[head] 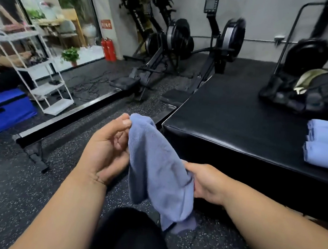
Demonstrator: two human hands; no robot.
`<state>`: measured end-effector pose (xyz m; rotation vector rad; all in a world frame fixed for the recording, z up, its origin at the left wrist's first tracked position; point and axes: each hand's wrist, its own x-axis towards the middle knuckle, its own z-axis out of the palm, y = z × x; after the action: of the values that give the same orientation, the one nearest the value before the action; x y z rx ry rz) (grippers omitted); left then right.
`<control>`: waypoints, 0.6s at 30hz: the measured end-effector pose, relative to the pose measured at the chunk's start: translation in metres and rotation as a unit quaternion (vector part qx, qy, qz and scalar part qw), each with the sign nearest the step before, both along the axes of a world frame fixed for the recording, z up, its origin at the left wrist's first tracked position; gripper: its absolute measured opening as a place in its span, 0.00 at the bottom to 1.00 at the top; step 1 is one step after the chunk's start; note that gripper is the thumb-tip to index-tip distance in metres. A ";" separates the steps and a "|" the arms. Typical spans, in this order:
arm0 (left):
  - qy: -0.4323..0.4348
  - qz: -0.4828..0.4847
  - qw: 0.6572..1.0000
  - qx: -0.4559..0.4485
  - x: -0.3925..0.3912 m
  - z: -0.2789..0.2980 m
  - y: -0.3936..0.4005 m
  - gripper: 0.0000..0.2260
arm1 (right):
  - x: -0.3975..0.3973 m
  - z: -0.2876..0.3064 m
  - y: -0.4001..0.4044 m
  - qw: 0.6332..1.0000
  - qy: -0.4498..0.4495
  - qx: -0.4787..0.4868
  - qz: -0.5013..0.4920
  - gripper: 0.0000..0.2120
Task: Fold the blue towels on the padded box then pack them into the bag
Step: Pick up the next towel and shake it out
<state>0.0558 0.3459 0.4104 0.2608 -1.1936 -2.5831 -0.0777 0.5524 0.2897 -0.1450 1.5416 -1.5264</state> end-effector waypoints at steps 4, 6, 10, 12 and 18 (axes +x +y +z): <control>-0.041 0.009 0.999 -0.015 0.002 0.003 0.022 0.09 | -0.001 0.019 0.038 0.992 0.022 -0.059 -0.113 0.07; -0.056 0.026 0.996 -0.067 0.004 0.007 0.032 0.08 | -0.007 0.039 0.060 0.981 0.065 -0.094 -0.159 0.03; 0.019 0.030 0.987 -0.156 0.018 0.027 0.041 0.06 | -0.015 0.101 0.118 0.927 0.102 -0.242 -0.266 0.06; 0.026 -0.011 0.992 -0.126 0.020 0.030 0.040 0.16 | -0.012 0.114 0.137 0.936 0.050 -0.271 -0.218 0.17; -0.260 -0.065 0.954 -0.132 -0.005 -0.014 0.097 0.11 | 0.017 0.082 0.133 0.986 0.097 -0.079 -0.109 0.12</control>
<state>0.0510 0.4432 0.3963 0.8690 -1.7642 -2.4964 -0.0608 0.6853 0.3719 -0.2281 1.6299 -1.8534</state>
